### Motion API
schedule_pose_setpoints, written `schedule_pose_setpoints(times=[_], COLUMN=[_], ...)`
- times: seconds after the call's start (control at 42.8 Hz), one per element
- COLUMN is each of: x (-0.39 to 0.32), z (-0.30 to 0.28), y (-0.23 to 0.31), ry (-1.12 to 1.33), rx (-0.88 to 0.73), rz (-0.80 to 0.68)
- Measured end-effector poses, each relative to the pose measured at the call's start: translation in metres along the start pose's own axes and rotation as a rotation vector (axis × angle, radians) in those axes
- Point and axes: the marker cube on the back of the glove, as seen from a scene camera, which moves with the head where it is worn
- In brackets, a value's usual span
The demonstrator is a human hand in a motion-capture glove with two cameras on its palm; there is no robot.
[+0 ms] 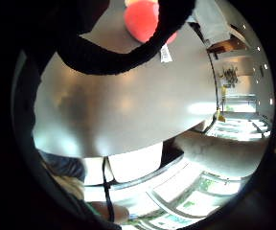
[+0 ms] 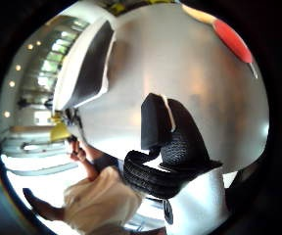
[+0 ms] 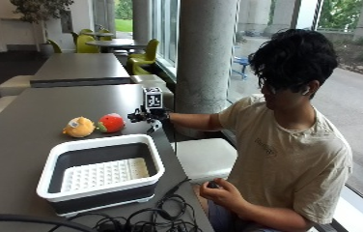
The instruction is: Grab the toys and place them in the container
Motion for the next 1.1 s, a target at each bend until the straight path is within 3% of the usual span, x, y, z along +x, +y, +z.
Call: schedule_pose_setpoints(times=[0.607,0.934,1.098], x=[0.032,0.083,0.105], z=[-0.018,-0.029,-0.007], y=[-0.140,-0.250,-0.287], ry=[0.080,0.178,0.105], rx=[0.028,-0.123,-0.291], rz=[0.042,0.199,0.349])
